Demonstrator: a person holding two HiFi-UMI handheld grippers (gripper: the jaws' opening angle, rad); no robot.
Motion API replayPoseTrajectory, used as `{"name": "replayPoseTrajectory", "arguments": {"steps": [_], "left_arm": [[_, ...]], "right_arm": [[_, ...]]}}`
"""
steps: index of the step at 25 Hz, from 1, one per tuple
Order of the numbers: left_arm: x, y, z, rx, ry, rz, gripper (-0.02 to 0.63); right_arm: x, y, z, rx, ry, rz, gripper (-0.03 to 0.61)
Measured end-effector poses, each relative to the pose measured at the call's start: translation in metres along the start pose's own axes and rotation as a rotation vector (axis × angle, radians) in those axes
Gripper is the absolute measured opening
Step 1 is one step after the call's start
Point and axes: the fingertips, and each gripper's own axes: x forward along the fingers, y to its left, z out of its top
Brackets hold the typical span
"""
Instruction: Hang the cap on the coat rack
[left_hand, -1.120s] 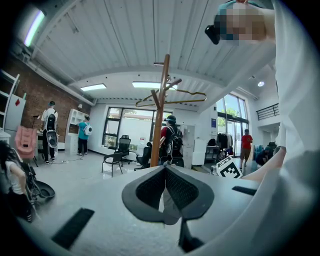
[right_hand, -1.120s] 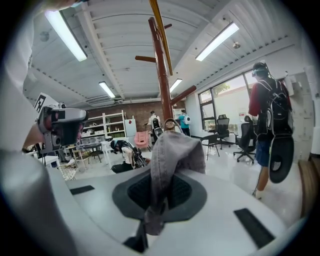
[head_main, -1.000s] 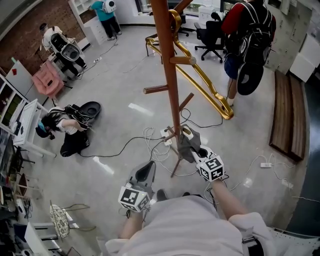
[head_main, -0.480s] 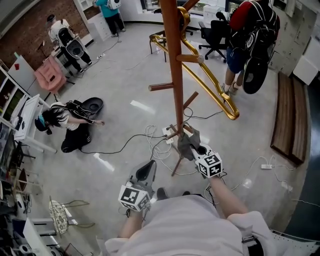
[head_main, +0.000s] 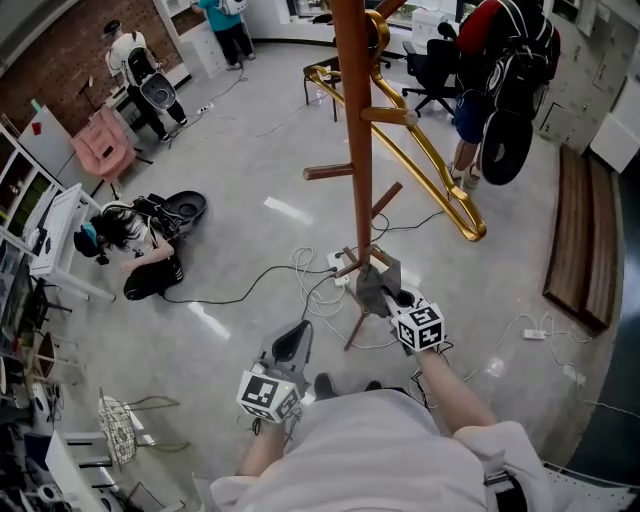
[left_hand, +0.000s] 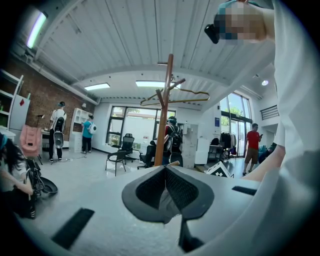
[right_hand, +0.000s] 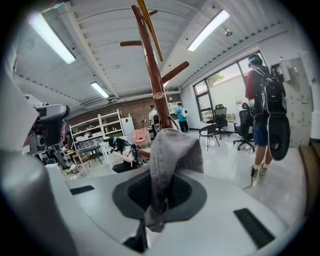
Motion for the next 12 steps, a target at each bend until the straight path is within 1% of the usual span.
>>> {"name": "replayPoseTrajectory", "arguments": {"steps": [4,12], "left_arm": [[0.0011,0.0012,-0.0013,-0.001,0.003,0.0,0.011],[0.0012,0.0029,-0.0027,-0.002,0.003,0.004,0.011]], "right_arm": [[0.003,-0.0012,-0.0042,-0.021,0.011,-0.005,0.02],[0.0048,-0.0022,-0.0055,-0.028,0.012,-0.005,0.02]]}}
